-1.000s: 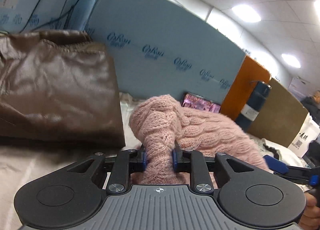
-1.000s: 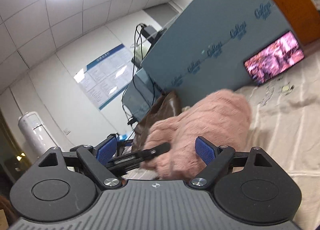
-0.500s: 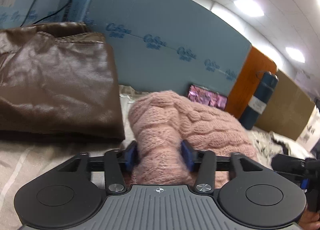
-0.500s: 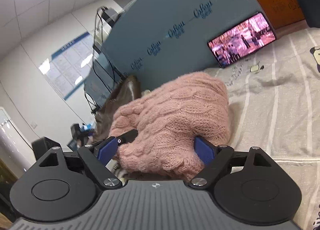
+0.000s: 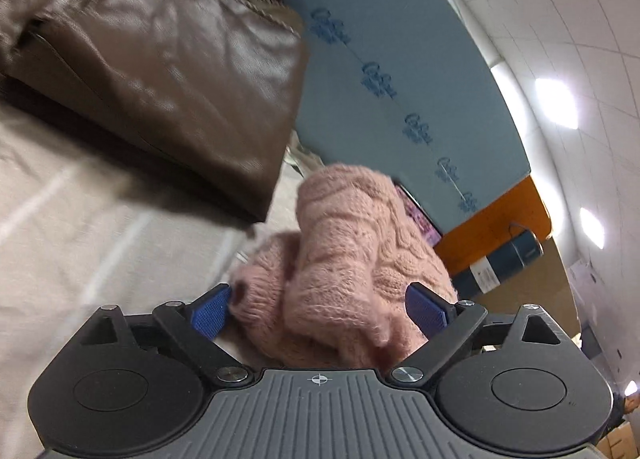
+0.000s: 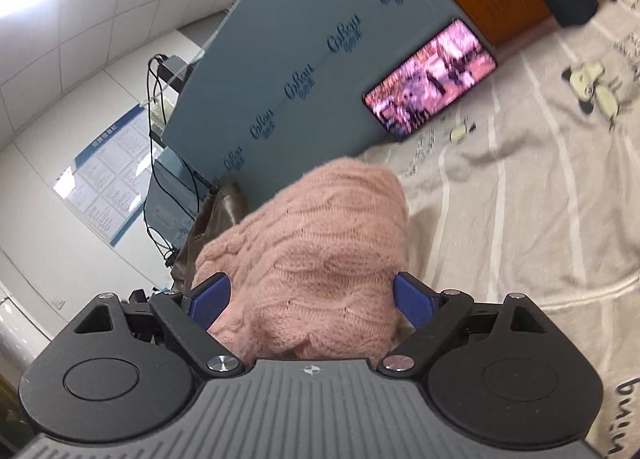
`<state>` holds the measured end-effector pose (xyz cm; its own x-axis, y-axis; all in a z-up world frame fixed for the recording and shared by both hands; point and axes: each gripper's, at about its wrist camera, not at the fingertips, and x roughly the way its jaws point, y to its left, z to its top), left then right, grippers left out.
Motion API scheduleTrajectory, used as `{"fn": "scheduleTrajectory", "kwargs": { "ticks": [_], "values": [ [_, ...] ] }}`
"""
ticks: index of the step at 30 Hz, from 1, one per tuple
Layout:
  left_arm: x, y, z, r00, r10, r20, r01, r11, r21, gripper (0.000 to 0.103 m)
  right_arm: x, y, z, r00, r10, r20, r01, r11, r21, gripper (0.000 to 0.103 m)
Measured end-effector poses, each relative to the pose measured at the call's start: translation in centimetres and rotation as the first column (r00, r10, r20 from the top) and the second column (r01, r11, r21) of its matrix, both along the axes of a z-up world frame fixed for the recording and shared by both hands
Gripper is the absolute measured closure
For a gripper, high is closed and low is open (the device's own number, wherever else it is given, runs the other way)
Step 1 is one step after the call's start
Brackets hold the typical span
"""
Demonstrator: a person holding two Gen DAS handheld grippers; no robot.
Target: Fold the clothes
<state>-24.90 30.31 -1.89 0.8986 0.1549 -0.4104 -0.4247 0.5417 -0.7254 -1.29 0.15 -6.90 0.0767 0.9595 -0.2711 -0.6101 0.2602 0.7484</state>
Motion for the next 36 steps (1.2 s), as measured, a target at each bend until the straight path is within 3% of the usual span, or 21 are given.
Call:
{"fn": "scheduleTrajectory", "kwargs": {
  "ticks": [6, 7, 8, 10, 14, 19, 27, 36],
  "values": [
    [1.8, -1.3, 0.1, 0.999, -0.035, 0.023, 0.033, 0.995, 0.089, 0.010, -0.3, 0.7, -0.3, 1.000, 0.012, 0.000, -0.012, 1.000, -0.020, 0.014],
    [1.8, -1.5, 0.0, 0.999, -0.038, 0.028, 0.034, 0.994, 0.106, 0.017, -0.3, 0.7, -0.3, 1.000, 0.011, 0.000, -0.011, 1.000, -0.020, 0.017],
    [1.8, -1.6, 0.0, 0.999, -0.034, 0.021, 0.031, 0.992, 0.123, 0.031, -0.4, 0.6, -0.3, 1.000, 0.006, 0.001, -0.006, 1.000, -0.025, 0.019],
    [1.6, -1.8, 0.0, 0.999, -0.029, 0.016, 0.027, 0.988, 0.149, 0.044, -0.4, 0.6, -0.4, 1.000, -0.007, 0.005, 0.007, 0.999, -0.037, 0.031],
    [1.2, -2.2, 0.0, 0.996, -0.054, 0.065, 0.041, 0.984, 0.175, 0.057, -0.6, 0.4, -0.4, 0.999, -0.023, 0.026, 0.025, 0.998, -0.054, 0.048],
    [1.3, -3.8, 1.0, 0.994, -0.081, 0.071, 0.059, 0.960, 0.273, 0.061, -1.0, -0.2, 0.4, 0.997, -0.030, 0.067, 0.032, 0.999, -0.028, 0.064],
    [2.2, -7.1, 4.9, 0.980, -0.160, 0.117, 0.106, 0.922, 0.372, 0.062, -1.6, -4.2, 5.0, 0.982, -0.083, 0.170, 0.069, 0.994, 0.090, 0.066],
    [9.2, -13.6, 9.3, 0.922, -0.363, 0.134, 0.253, 0.828, 0.500, 0.062, 0.7, -13.8, 7.9, 0.918, -0.299, 0.262, 0.252, 0.947, 0.197, 0.066]
  ]
}}
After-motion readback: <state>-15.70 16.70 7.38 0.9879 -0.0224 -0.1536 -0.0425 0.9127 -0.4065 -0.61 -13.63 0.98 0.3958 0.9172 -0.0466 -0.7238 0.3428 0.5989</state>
